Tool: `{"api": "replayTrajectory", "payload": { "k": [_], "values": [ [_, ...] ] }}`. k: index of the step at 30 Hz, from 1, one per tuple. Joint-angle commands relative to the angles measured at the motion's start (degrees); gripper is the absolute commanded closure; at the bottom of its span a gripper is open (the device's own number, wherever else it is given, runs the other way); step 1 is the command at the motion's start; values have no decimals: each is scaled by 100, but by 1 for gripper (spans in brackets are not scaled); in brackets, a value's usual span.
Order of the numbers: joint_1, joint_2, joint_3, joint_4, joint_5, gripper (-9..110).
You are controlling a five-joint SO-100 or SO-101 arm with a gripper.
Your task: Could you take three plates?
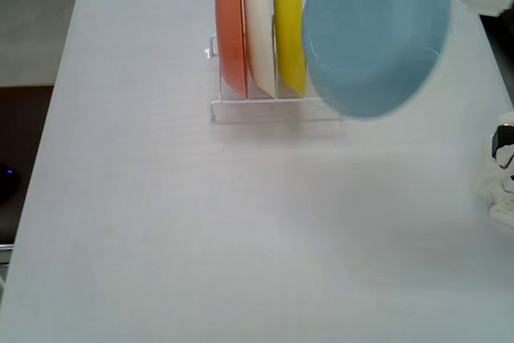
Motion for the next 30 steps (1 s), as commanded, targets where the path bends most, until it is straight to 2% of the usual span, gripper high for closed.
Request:
{"api": "replayTrajectory", "payload": {
  "k": [1,6,20,30],
  "values": [
    [-413,492,193,-229,554,102],
    [-914,439,545,-668,984,102],
    [-2153,-949,756,-3410,-202,102],
    [-2347,-1459,756,-4298,-343,102]
  ]
}}
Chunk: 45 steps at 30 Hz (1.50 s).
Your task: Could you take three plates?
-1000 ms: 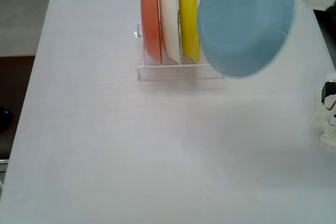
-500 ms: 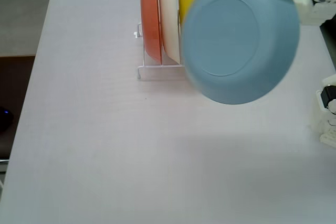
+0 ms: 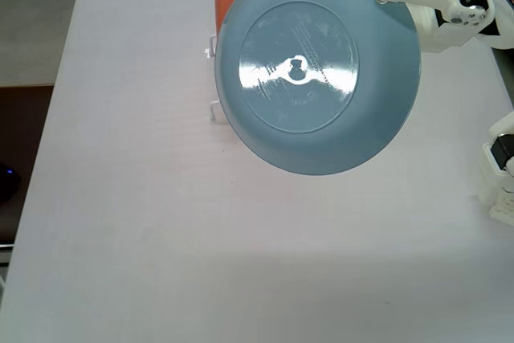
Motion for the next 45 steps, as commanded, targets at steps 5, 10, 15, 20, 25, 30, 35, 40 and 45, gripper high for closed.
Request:
{"api": "replayTrajectory", "payload": {
  "k": [5,10,15,20,25,30,35,40,45],
  "values": [
    [-44,-264,-70,-844,-193,102],
    [-18,-387,-70,-1037,-264,102],
    [9,-387,-70,-1037,-272,102],
    [9,-387,-53,-1037,-264,102],
    [9,-325,53,-1037,-299,102],
    [0,-246,149,-1037,-316,102],
    [0,-185,237,-1037,-308,102],
    [0,-79,404,-1037,-334,102],
    [9,-18,413,-861,-721,94]
  ]
}}
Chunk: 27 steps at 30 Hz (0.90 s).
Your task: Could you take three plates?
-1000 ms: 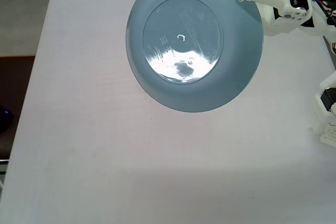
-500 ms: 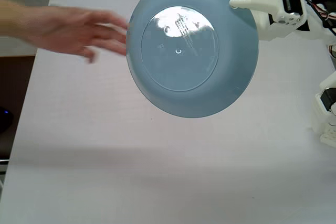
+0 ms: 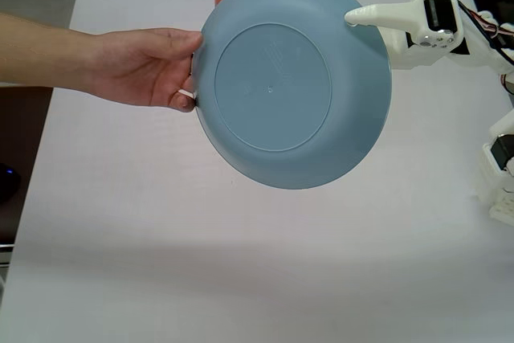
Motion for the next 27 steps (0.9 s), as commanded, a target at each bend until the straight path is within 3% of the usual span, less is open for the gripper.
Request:
{"api": "replayTrajectory", "payload": {
  "k": [1,7,12,15,27],
  "values": [
    [62,439,-88,53,-272,89],
    [88,457,-88,141,-466,81],
    [211,475,-88,422,-809,61],
    [316,527,-141,861,-800,54],
    [1371,958,-264,2716,-721,59]
  ]
}}
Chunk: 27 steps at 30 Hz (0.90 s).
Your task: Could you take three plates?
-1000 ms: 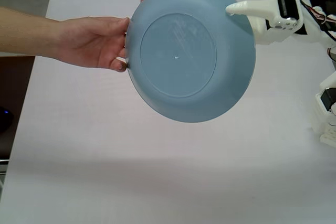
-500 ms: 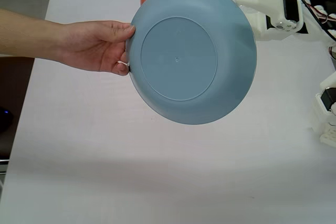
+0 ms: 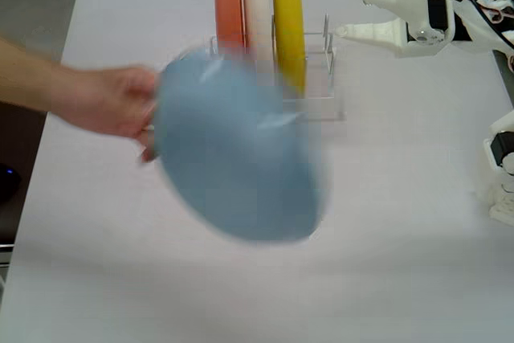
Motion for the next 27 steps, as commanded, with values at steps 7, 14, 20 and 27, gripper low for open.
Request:
{"api": "replayTrajectory", "payload": {
  "k": [7,14,20,27],
  "values": [
    [1459,299,0,896,606,97],
    [2689,-958,-703,1301,624,97],
    [3278,-2382,-1811,1556,-167,75],
    [3516,-3313,-2531,2004,-237,71]
  ]
}}
